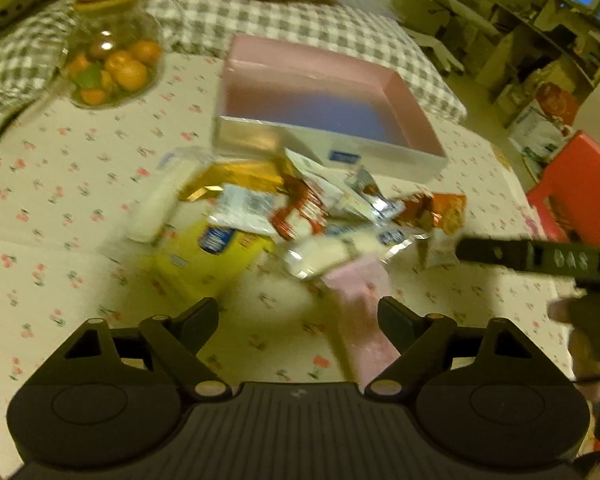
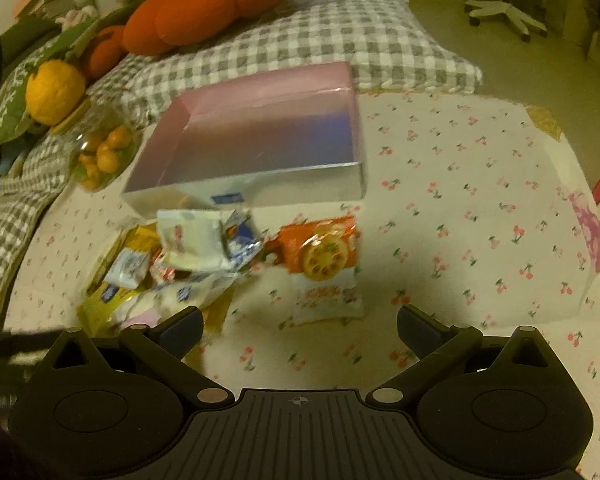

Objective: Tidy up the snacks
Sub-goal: 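Grasp the pink packet with the left tool while the right tool grasps the orange cookie packet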

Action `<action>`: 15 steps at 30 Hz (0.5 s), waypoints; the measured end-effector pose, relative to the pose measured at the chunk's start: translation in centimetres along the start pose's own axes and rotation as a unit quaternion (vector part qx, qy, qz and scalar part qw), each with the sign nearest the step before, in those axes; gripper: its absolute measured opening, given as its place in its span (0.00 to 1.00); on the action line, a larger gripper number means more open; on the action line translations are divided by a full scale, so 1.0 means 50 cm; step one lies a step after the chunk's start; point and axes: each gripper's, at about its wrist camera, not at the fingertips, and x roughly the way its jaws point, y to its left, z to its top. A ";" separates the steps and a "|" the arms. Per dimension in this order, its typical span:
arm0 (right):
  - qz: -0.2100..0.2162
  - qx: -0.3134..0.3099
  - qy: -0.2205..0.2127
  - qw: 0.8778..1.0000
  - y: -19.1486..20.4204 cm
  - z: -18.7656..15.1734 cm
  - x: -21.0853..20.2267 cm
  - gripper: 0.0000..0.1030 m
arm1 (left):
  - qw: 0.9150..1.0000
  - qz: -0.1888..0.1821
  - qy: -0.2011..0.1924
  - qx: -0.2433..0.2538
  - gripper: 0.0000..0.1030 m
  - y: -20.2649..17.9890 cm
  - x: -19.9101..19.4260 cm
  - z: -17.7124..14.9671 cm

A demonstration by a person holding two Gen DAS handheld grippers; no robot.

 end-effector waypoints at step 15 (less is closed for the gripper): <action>-0.041 0.000 -0.017 0.999 -0.026 -0.003 0.078 0.99 | 0.999 0.002 0.035 -0.006 0.66 -0.049 0.074 -0.034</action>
